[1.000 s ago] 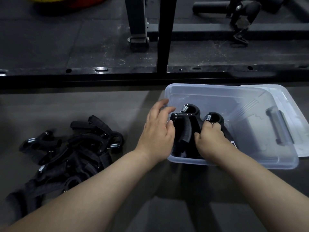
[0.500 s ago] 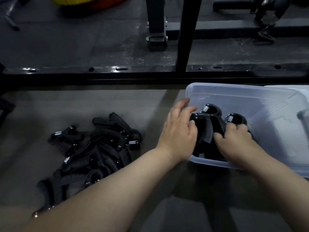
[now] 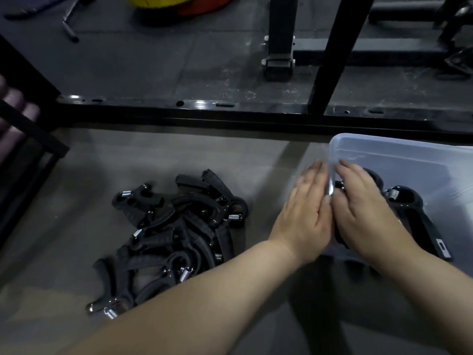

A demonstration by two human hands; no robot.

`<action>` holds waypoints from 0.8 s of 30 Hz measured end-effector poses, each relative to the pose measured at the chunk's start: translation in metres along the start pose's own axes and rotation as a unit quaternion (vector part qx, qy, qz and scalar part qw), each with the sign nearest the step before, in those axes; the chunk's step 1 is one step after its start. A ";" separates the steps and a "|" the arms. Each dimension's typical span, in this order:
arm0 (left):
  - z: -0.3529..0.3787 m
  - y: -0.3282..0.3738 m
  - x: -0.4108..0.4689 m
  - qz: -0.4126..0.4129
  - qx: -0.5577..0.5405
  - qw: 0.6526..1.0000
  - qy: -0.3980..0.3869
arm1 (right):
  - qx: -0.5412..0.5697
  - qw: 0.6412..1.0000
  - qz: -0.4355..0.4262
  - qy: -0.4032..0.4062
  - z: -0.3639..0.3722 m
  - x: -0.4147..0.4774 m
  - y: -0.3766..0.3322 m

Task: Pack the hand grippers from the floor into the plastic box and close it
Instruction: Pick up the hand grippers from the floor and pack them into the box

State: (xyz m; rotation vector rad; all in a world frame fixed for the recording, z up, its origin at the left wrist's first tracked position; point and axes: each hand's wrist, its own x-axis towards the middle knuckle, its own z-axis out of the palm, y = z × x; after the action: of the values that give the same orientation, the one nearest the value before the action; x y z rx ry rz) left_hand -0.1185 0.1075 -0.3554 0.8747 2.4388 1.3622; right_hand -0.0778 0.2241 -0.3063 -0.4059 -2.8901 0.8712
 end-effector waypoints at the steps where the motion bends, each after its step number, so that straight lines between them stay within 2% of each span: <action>1: -0.002 -0.006 -0.006 -0.017 0.002 1.000 -0.010 | 0.005 1.000 0.008 -0.005 0.006 0.007 -0.008; 4: -0.013 -0.036 -0.023 -0.079 0.021 0.996 -0.023 | -0.018 0.999 0.042 -0.008 0.019 0.016 -0.023; 8: -0.047 -0.084 -0.032 -0.109 0.095 0.984 0.104 | -0.021 0.997 0.064 -0.021 0.025 0.009 -0.025; 11: -0.080 -0.116 -0.026 -0.156 0.228 0.950 0.143 | -0.017 0.997 0.069 -0.021 0.023 0.008 -0.026; 13: -0.096 -0.130 -0.022 -0.208 0.315 0.921 0.091 | -0.004 0.997 0.069 -0.021 0.022 0.008 -0.027; 16: -0.107 -0.143 -0.020 -0.245 0.326 0.912 0.040 | 0.015 0.997 0.070 -0.022 0.022 0.006 -0.027; 22: -0.117 -0.142 -0.003 -0.157 0.400 0.899 -0.086 | 0.019 0.997 0.077 -0.023 0.021 0.005 -0.030; 24: -0.125 -0.142 0.006 -0.155 0.386 0.905 -0.092 | 0.020 0.997 0.072 -0.021 0.021 0.005 -0.031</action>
State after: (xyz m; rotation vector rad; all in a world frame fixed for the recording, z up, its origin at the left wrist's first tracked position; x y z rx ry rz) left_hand -0.2351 -0.0328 -0.4043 0.6509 2.8003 0.1603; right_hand -0.0929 0.1896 -0.3065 -0.6071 -2.9040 0.9689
